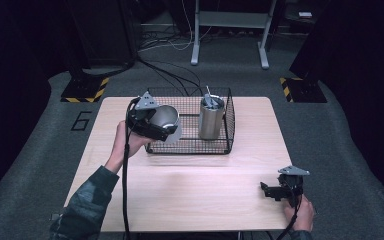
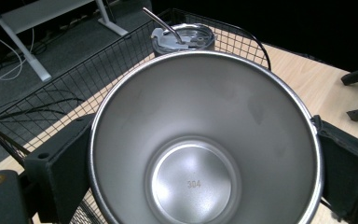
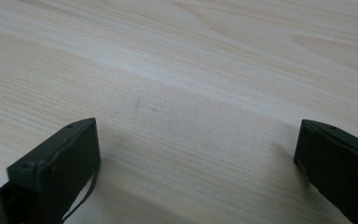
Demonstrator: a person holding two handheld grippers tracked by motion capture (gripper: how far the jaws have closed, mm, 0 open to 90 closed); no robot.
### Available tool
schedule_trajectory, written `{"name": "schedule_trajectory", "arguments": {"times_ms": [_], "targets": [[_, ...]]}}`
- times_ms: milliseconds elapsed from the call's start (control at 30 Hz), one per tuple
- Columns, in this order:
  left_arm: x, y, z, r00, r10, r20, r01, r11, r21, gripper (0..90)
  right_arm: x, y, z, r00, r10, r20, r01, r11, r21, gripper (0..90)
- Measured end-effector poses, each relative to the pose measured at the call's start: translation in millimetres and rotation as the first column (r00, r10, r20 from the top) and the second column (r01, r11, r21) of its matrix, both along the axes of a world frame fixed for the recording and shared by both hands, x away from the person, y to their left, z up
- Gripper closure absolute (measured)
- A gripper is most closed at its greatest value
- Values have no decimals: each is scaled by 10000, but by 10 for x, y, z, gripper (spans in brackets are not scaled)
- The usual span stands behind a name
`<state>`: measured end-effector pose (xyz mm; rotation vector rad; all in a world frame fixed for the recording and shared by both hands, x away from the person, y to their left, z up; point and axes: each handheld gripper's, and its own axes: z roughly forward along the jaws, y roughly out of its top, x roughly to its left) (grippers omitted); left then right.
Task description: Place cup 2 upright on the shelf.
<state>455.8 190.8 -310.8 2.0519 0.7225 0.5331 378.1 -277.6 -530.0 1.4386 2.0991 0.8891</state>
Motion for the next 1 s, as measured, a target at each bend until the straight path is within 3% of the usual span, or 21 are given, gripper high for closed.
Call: {"name": "schedule_trajectory", "arguments": {"times_ms": [333, 1000], "targets": [[129, -72, 37, 10000, 54, -17, -54, 9998, 201, 59, 0, 0, 0, 10000, -2, -7, 2, 10000, -1, 0], [434, -162, 23, 9987, 348, -377, -344, 9993, 127, 59, 0, 0, 0, 10000, 1, -6, -1, 10000, 1, 0]]}}
